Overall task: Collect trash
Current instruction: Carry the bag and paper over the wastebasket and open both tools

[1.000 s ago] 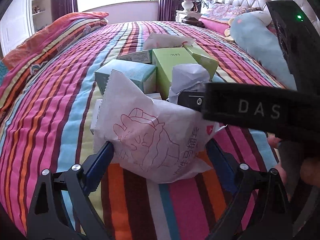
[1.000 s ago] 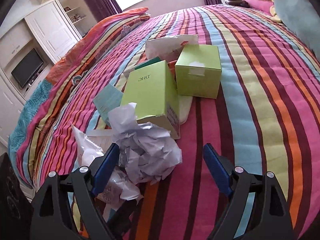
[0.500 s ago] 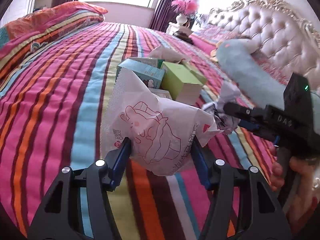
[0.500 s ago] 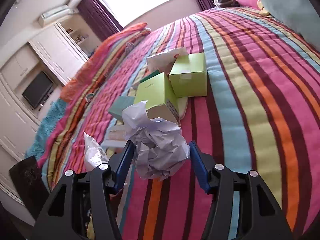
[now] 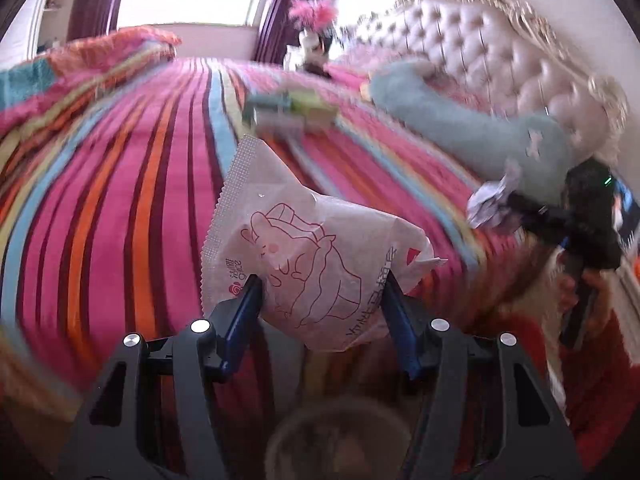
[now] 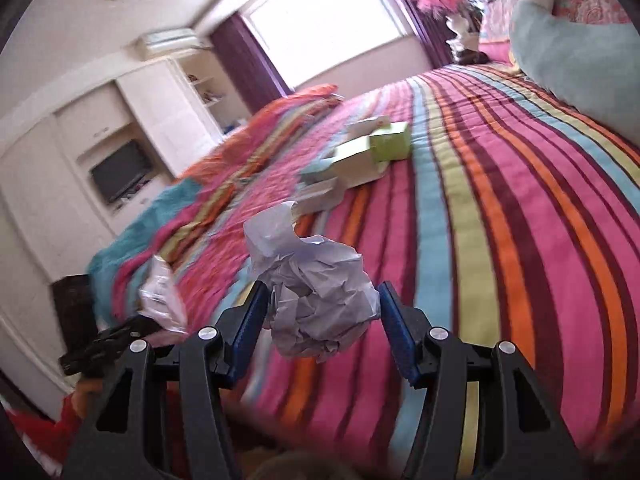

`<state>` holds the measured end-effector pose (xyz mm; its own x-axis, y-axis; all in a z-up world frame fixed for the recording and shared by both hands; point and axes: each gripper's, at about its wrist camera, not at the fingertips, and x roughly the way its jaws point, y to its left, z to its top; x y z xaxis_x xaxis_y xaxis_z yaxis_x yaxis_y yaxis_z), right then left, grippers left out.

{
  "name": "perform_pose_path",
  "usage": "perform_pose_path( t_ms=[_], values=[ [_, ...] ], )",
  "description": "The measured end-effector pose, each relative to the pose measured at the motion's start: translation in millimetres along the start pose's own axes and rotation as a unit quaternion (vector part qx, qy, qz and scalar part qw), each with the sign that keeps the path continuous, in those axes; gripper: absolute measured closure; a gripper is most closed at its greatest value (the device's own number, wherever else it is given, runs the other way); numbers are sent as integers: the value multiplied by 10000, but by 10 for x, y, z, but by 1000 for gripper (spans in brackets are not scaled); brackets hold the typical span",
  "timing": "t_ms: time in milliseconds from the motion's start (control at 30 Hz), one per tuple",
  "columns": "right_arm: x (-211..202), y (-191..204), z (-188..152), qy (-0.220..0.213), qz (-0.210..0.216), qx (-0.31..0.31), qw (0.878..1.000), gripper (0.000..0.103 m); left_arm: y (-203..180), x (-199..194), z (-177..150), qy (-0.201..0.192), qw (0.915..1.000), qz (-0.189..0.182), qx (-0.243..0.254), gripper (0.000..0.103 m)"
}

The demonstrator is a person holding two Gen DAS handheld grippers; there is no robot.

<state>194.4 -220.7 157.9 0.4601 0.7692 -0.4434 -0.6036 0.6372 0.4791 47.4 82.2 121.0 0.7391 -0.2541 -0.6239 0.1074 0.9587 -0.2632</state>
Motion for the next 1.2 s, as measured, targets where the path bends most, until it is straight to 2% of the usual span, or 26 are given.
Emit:
perform_pose_path(
  t_ms=[100,200,233,300,367,400,467,500,567,667,800,1067,1133,1200],
  values=[
    [-191,262,-432,272,48,-85,9996,48,-116,-16,-544,560,9983,143,-12,44],
    [-105,428,-900,737,-329,-122,9967,48,-151,149,-1015,1122,9930,-92,-358,44],
    [50,433,-1158,1104,-511,-66,9926,48,-157,221,-1131,1247,9913,-87,-409,44],
    [225,419,-1400,1478,-692,-62,9866,48,-180,415,-1363,1538,9873,-26,-398,44],
    [507,397,-1822,2079,-1018,-90,9728,48,-215,629,-1538,1940,9805,102,-290,44],
    [540,398,-1892,2164,-1039,-73,9707,48,-234,706,-1587,2104,9772,143,-232,44],
    [764,400,-2181,2746,-979,149,9564,48,-260,900,-1722,2564,9663,164,-155,44],
    [852,469,-2255,2957,-984,46,9502,48,-268,968,-1758,2715,9622,142,-124,44],
    [919,542,-2290,3104,-1075,-152,9444,48,-290,1121,-1851,3058,9520,141,-29,44],
    [1006,545,-2294,3212,-1118,-122,9403,48,-314,1252,-1884,3279,9446,145,81,44],
    [1076,607,-2311,3259,-1200,34,9377,48,-327,1372,-1866,3423,9394,173,120,44],
    [1150,554,-2310,3383,-1243,-52,9328,48,-335,1398,-1989,3619,9316,270,214,41],
    [1165,538,-2301,3397,-1241,-49,9323,48,-349,1393,-2003,3630,9310,299,238,35],
    [1166,537,-2280,3428,-1225,-41,9314,48,-347,1401,-2013,3649,9300,358,268,18]
  ],
)
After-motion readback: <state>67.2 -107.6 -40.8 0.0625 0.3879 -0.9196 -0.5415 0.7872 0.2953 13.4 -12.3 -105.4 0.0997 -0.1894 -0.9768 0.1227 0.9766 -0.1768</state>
